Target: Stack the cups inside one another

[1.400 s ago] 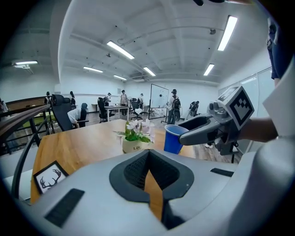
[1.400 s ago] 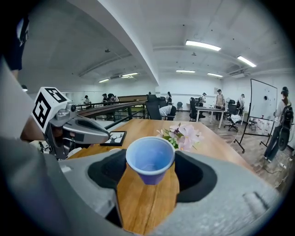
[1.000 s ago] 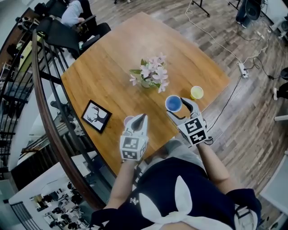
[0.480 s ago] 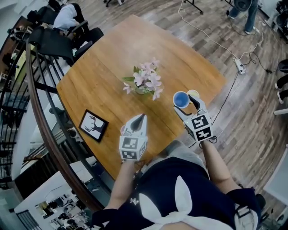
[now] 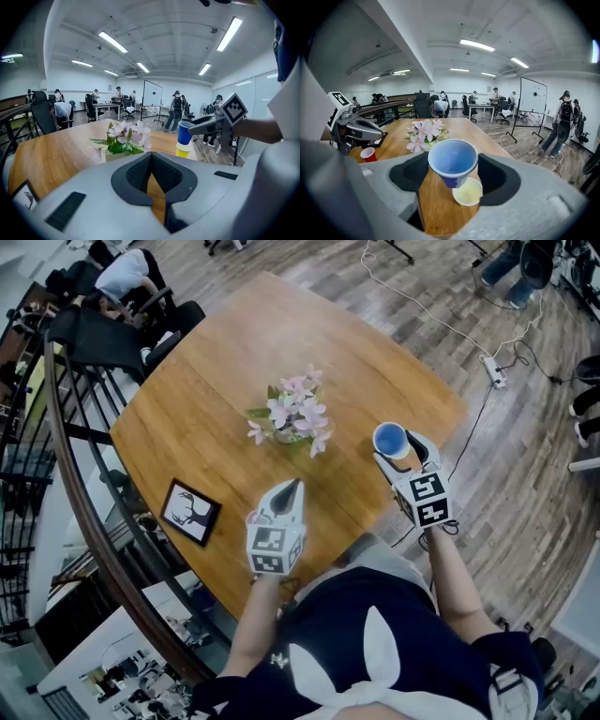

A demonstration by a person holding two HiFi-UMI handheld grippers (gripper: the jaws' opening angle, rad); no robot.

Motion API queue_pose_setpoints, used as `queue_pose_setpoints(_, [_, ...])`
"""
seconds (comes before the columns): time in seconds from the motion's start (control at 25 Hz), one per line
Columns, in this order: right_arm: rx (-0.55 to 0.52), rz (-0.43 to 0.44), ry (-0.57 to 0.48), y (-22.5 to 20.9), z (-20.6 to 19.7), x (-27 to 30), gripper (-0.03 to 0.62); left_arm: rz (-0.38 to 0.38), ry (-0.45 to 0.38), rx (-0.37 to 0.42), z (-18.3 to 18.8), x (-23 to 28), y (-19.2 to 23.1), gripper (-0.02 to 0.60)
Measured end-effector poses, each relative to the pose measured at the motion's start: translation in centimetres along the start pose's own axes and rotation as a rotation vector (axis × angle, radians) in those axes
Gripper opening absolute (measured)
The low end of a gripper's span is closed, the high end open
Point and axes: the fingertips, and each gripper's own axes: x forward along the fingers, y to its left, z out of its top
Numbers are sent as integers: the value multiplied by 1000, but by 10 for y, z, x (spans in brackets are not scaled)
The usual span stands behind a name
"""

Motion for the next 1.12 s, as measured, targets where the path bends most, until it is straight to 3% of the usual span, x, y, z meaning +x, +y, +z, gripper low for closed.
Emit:
queue_pose_setpoints(0.56, [44, -60, 26, -39, -15, 6, 324, -4, 19, -11, 0, 19, 3, 15])
queue_pose_setpoints(1.12, [65, -30, 94, -41, -51, 25, 327, 29, 22, -15, -6, 18, 6, 16])
